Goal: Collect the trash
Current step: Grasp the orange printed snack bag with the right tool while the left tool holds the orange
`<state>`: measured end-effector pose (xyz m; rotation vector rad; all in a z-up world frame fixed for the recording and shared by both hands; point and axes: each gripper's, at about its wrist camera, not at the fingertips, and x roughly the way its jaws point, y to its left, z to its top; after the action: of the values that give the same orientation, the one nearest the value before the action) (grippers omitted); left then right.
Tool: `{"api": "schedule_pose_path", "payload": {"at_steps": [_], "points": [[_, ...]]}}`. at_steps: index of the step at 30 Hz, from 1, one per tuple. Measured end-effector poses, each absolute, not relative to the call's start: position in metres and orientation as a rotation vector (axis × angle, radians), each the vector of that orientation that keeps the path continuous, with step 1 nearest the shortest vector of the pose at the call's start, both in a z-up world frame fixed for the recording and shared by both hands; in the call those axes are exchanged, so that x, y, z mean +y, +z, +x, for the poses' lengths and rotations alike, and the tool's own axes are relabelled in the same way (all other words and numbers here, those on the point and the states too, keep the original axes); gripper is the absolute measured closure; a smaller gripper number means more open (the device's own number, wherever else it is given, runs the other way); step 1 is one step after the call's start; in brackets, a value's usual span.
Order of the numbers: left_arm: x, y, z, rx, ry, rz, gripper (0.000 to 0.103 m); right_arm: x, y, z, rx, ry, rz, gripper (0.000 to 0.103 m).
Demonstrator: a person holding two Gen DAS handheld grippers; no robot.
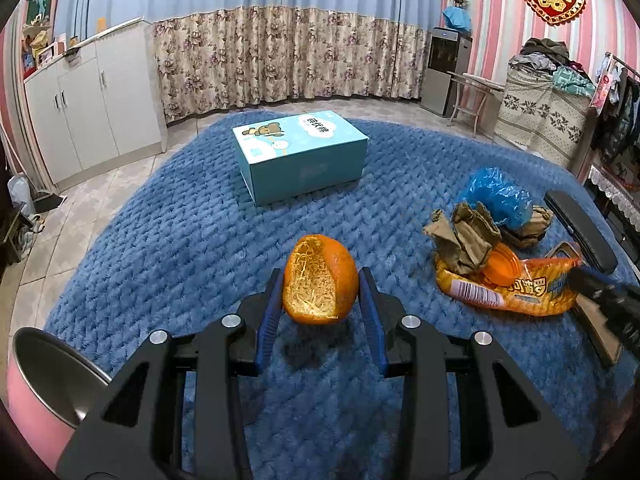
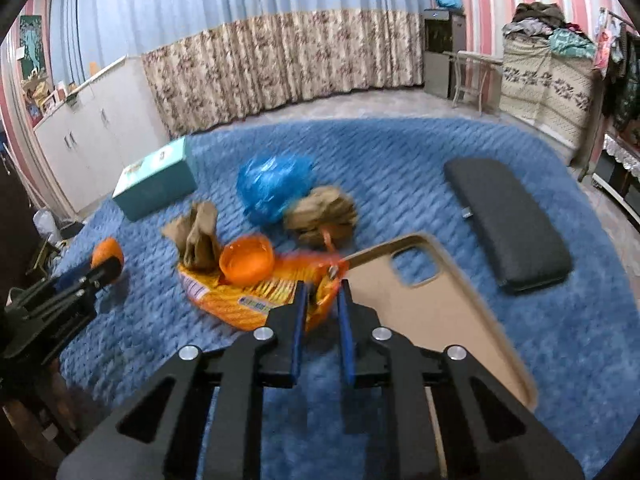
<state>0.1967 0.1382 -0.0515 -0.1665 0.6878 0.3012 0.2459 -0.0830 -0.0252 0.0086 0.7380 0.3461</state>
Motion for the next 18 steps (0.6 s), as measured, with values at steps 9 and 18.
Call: {"api": "schedule_pose_path", "payload": {"at_steps": [9, 18], "points": [[0.133, -0.051, 0.198, 0.679, 0.303, -0.143, 0.066, -0.13, -0.01, 0.246, 0.724, 0.357, 0.144, 0.093], [0.132, -0.051, 0.195, 0.679, 0.294, -0.151, 0.066, -0.085, -0.042, 0.257, 0.788, 0.37, 0.052, 0.048]]}}
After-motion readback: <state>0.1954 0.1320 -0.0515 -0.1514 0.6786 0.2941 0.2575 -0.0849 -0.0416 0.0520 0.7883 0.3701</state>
